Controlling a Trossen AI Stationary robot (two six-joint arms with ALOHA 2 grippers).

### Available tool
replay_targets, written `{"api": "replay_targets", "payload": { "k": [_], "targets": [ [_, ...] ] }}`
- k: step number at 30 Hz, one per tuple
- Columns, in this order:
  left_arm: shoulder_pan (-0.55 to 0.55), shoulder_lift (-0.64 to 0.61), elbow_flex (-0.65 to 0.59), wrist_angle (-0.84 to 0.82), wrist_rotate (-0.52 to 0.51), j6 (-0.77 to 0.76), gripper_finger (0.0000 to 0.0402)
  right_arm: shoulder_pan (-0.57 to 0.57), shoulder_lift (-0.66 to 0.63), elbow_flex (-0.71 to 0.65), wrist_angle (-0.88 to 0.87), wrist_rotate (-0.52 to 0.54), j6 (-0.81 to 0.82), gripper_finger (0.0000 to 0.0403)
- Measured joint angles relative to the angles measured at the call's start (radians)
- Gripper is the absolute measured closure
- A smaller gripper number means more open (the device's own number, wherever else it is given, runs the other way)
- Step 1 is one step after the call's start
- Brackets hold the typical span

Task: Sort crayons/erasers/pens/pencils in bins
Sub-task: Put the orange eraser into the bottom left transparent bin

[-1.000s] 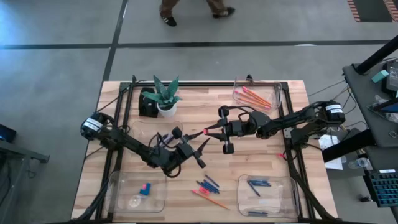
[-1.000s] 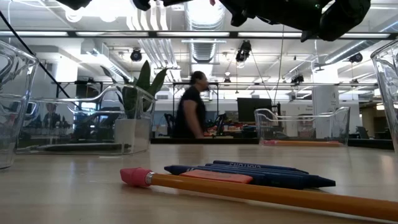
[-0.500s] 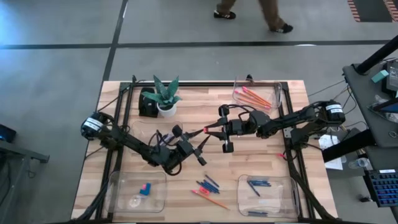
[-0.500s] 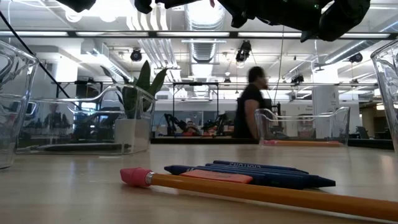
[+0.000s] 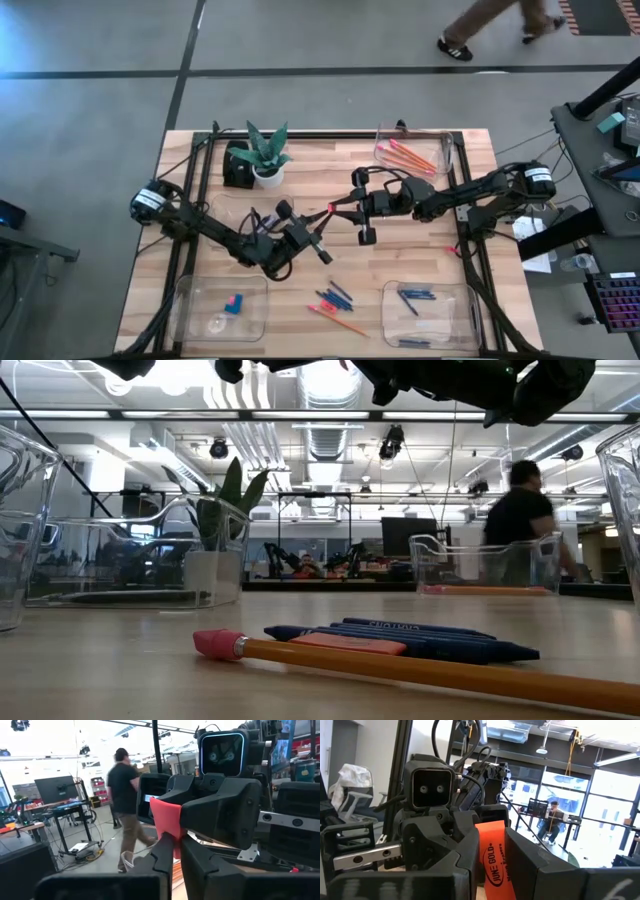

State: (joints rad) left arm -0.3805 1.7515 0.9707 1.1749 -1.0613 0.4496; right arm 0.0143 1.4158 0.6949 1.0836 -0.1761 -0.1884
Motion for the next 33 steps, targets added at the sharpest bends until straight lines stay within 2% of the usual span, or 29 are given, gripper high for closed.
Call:
{"api": "replay_targets", "payload": {
  "k": [4,14,18,27,33],
  "targets": [
    [0.000,0.000,0.000,-0.005,0.001,-0.025,0.0383,0.000,0.000,0.000,-0.001,0.000,-0.005,0.0330],
    [0.003,0.000,0.000,-0.020,0.004,-0.051,0.0289,0.001,0.001,0.000,-0.005,-0.015,-0.001,0.0330],
    [0.013,0.006,0.000,-0.015,0.004,-0.097,0.0269,0.002,0.001,0.000,-0.005,-0.015,0.000,0.0330],
    [0.042,0.013,0.000,-0.019,0.009,-0.137,0.0270,0.001,0.002,0.000,-0.011,0.000,0.014,0.0330],
    [0.042,0.014,-0.001,-0.021,0.010,-0.130,0.0328,0.000,0.002,0.000,-0.020,0.002,0.004,0.0330]
  ]
}}
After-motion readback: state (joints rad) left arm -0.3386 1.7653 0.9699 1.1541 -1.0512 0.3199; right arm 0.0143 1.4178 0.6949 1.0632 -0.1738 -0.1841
